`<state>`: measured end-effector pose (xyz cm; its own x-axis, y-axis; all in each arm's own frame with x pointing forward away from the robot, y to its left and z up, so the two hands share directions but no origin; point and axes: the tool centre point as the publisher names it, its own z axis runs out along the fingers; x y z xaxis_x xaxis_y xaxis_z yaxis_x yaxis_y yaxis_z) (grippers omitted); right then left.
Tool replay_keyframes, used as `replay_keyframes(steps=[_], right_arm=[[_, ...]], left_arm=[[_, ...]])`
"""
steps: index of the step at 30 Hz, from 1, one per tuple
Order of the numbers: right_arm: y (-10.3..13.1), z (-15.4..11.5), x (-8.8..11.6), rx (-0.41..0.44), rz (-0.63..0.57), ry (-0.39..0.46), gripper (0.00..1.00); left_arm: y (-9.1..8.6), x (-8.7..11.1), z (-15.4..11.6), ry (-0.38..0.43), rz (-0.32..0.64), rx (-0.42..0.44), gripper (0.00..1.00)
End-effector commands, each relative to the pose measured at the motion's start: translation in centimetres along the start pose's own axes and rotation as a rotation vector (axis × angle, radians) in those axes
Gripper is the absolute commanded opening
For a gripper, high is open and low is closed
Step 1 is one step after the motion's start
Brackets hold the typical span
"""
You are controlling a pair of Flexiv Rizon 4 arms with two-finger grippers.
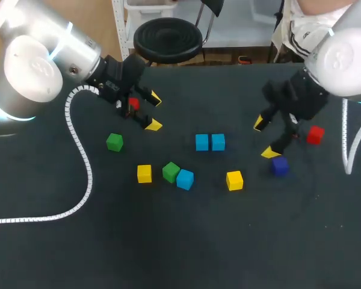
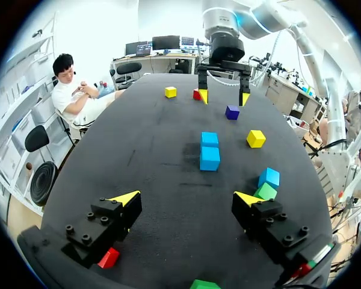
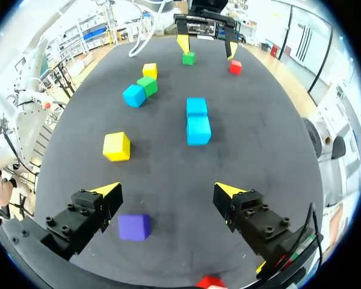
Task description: Place the blue cubes, place green cubes on the blue cubes, place the yellow cubes on the green cubes, then place the red cubes on the yellow cubes, and place purple cube on the red cubes.
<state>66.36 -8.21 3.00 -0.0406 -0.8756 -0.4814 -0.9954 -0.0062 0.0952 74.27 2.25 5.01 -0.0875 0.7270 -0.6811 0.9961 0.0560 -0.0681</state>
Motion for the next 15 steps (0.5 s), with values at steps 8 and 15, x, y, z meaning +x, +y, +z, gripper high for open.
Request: replay_keyframes(steps=[8, 15], right_arm=[[2.7, -3.8, 1.3, 0.068, -0.013, -0.049, 1.00], [0.2, -4.0, 1.6, 0.033, -0.148, -0.176, 1.00]], left_arm=[[0.1, 0.0, 0.0, 0.000, 0.001, 0.002, 1.00], [0.1, 0.0, 0.0, 0.000, 0.001, 0.002, 1.00]])
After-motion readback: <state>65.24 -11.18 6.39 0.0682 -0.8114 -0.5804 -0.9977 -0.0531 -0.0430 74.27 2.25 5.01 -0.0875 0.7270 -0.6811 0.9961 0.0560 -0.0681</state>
